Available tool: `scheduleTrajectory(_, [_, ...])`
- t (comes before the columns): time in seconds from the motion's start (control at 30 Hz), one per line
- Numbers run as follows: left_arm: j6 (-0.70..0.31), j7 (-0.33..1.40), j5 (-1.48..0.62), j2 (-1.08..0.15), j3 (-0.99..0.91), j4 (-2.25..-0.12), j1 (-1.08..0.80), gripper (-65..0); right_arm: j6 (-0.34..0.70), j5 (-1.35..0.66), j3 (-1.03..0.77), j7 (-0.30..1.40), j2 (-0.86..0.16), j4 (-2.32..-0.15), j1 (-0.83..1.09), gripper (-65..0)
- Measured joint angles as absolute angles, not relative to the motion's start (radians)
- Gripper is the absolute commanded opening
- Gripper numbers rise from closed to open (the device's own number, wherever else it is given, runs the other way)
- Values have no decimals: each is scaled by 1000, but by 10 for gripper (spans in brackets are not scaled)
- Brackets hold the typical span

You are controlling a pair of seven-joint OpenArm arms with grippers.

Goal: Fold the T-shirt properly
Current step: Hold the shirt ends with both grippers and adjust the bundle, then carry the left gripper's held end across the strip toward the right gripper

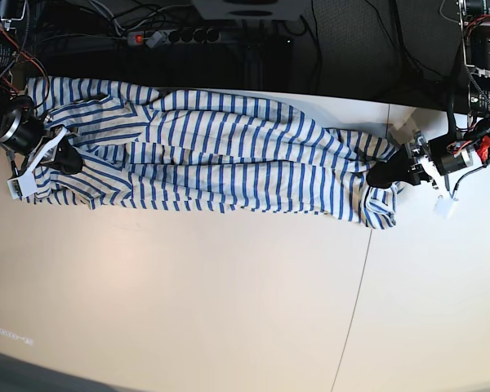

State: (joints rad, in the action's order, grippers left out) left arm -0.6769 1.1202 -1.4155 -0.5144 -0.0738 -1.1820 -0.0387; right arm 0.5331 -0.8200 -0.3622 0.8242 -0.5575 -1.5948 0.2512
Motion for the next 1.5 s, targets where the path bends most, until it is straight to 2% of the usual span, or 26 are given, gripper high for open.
scheduleTrajectory(0.1, [-677,1106,-1393,-509,-74,-1182,-39,-547,533,-820,-362,824,-558,-1595,252,-650])
scheduleTrajectory(0.17, [-677,1097,-1377,-504,-74,-1182,-38,-634,533,-820,-362,824,-558,-1595,252,-650])
scheduleTrajectory(0.2, [-678,1082,-1369,-503,-74,-1182,-38,-650,533,-820,-362,824,-558,-1595,251,-650])
scheduleTrajectory(0.5, [-678,979,-1222,-522,-72,-1181,11,-650,533,-821,-362,824,-558,-1595,249,-650])
scheduleTrajectory(1.17, [-678,999,-1215,-719,-72,-1182,50,-650,533,-822,-362,815,-558,-1595,246,-650])
scheduleTrajectory(1.33, [-678,1074,-1235,-717,-71,-1283,39,-650,533,-821,-362,812,-557,-1595,246,-650])
scheduleTrajectory(1.5, [-681,1111,-1234,-712,-71,-1538,-28,-650,533,-816,-362,805,-557,-1595,246,-650])
